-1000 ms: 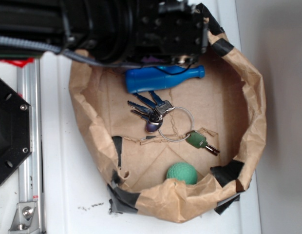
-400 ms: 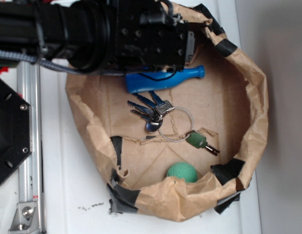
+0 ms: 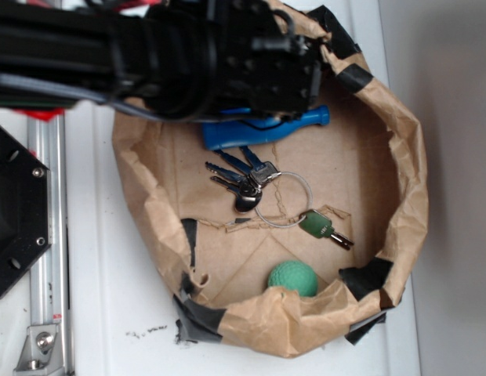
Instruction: Grab the black box.
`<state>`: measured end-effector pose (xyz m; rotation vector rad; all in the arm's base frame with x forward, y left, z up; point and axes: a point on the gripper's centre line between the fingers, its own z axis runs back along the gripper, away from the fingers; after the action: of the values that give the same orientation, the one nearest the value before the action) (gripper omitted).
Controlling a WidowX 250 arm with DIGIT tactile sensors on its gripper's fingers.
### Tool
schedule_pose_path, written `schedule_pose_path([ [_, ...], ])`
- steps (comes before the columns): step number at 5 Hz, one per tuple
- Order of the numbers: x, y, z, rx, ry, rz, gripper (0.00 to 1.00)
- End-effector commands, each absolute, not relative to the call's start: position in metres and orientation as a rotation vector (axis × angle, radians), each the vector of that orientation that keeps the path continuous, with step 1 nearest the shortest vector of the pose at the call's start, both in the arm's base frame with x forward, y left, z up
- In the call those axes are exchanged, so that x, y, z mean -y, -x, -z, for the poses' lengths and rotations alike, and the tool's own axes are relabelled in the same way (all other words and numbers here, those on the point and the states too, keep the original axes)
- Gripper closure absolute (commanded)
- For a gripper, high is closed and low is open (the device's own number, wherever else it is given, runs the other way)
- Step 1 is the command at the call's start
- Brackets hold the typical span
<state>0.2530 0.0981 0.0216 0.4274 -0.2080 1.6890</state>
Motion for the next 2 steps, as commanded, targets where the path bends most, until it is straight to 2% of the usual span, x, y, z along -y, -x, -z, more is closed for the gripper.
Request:
schedule_pose_path([
  [1,-0.1050,-0.2514,-0.0175,0.209,-0.388,-1.728,1.00],
  [2,-0.1057,-0.2517,-0.0187,0.216,-0.390,-1.739,1.00],
])
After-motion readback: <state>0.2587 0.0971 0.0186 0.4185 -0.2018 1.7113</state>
